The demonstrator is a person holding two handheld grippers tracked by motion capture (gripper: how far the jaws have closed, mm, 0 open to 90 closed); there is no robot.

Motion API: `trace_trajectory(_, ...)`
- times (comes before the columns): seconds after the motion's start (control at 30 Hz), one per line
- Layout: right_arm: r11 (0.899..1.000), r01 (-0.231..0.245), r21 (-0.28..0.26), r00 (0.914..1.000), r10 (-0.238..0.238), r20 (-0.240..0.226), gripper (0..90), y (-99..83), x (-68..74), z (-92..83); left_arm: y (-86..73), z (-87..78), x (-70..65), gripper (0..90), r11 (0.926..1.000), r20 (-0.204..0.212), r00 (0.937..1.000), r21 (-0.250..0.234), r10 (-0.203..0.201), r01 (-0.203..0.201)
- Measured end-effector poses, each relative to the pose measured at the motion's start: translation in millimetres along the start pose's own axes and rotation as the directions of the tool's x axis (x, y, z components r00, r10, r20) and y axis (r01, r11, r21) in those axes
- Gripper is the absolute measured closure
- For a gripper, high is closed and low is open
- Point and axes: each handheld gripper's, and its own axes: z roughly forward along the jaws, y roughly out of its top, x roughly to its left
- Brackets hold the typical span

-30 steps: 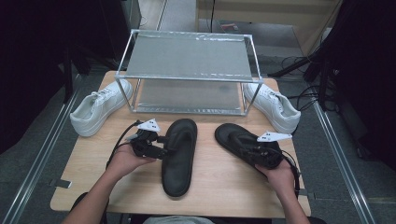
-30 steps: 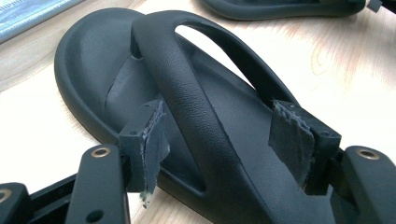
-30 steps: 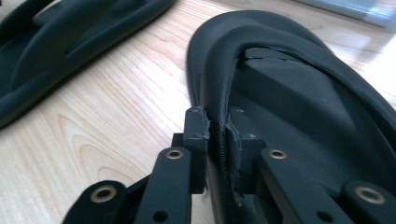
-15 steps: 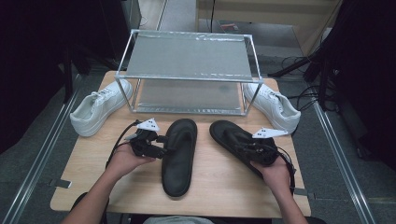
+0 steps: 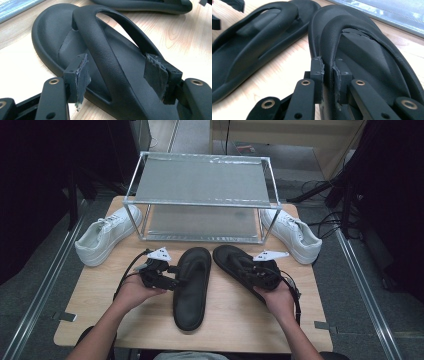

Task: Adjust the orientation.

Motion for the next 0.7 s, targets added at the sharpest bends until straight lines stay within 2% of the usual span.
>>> trace_trajectory(0.07, 1.0, 0.001, 0.008, 0.9999, -0.001, 0.012, 81.4, 0.8, 1.0, 2.1, 0.1, 0.2, -0.1, 36.7, 1.0, 0.001, 1.0, 0.001, 0.002, -0.002)
trace_trajectory(0.1, 1.0, 0.004, 0.016, 0.9993, -0.005, 0.036, 81.4, 2.1, 2.1, 6.3, 0.0, 0.3, -0.2, 36.7, 1.0, 0.002, 1.0, 0.002, 0.002, -0.002)
trace_trajectory(0.33, 0.999, 0.002, 0.039, 0.9988, -0.004, 0.048, 81.8, 3.0, 6.1, 20.7, 0.1, 0.3, -0.7, 36.7, 1.0, 0.004, 1.0, 0.003, 0.002, -0.002)
trace_trajectory(0.5, 0.999, -0.02, 0.027, 0.9994, 0.019, 0.03, 81.2, 4.3, 9.1, 25.8, 0.1, 0.9, -0.6, 36.7, 1.0, 0.008, 1.0, 0.005, 0.002, -0.002)
trace_trajectory(0.57, 0.999, -0.016, 0.029, 0.9995, 0.016, 0.027, 77.7, 4.2, 8.8, 25.4, 0.0, 0.8, -0.2, 36.8, 1.0, 0.008, 1.0, 0.004, 0.001, -0.001)
trace_trajectory(0.6, 0.999, -0.031, 0.021, 0.9994, 0.03, 0.014, 72.0, 4.4, 7.8, 23.0, 0.0, 0.6, 0.0, 37.0, 1.0, 0.008, 1.0, 0.003, 0.0, 0.0)
trace_trajectory(0.7, 1.0, -0.022, 0.0, 0.9998, 0.022, 0.0, 71.2, 4.7, 6.0, 15.5, -0.2, -1.0, 0.7, 37.4, 1.0, 0.009, 0.9999, -0.007, -0.005, 0.005)
